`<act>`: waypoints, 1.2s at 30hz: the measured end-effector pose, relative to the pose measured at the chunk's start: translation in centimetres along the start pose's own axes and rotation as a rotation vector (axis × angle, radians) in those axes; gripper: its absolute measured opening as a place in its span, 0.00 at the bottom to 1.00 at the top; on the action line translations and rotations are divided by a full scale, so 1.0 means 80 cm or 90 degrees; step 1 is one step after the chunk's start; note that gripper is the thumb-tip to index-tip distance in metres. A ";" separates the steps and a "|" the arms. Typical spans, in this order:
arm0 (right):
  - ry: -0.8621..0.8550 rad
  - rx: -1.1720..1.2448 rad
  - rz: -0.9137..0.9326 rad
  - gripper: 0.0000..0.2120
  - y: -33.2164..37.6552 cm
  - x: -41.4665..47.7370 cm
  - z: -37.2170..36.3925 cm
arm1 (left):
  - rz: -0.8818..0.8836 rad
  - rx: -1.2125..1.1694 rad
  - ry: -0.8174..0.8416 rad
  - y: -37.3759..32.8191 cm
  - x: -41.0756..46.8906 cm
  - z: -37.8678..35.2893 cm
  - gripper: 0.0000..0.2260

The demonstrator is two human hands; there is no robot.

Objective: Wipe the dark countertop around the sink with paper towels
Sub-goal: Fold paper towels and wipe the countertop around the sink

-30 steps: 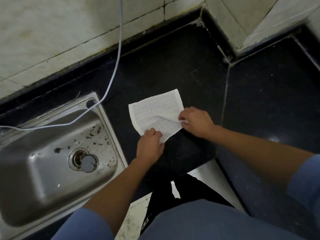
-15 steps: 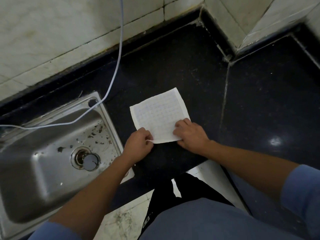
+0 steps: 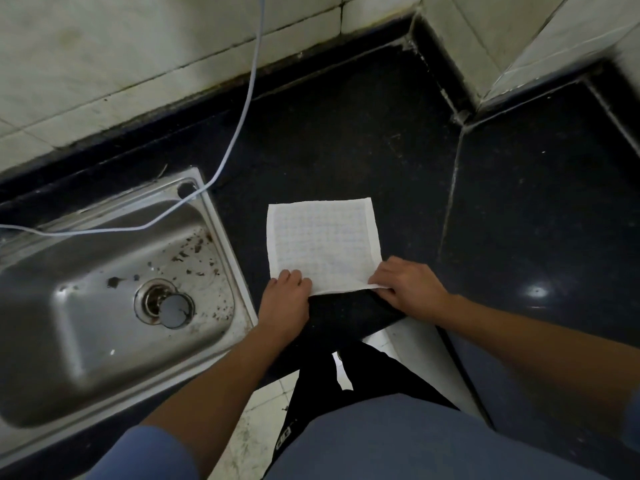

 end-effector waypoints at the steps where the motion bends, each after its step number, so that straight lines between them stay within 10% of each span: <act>1: 0.019 -0.018 0.014 0.12 -0.004 -0.007 -0.003 | -0.014 0.002 0.018 0.004 -0.003 0.002 0.05; 7: 0.215 0.049 -0.109 0.08 -0.022 -0.007 0.001 | 0.024 -0.166 0.179 0.033 -0.014 0.024 0.07; 22: 0.084 0.035 -0.426 0.09 -0.084 0.114 0.015 | 0.304 -0.272 -0.049 0.119 0.111 0.053 0.03; 31: -0.102 0.039 -0.342 0.08 -0.059 0.091 0.036 | 0.283 -0.102 -0.143 0.110 0.079 0.057 0.12; 36: 0.040 0.037 -0.126 0.09 0.016 0.081 -0.012 | 0.059 -0.032 -0.117 0.060 0.043 0.040 0.05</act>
Point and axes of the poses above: each hand's wrist, its own x-axis towards the middle knuckle, its own z-axis out of the back of the hand, y = z × x, the point moved 6 cm from there along x, towards the middle knuckle, and after that the axes turned 7 degrees about -y, right-handed, at the moved point
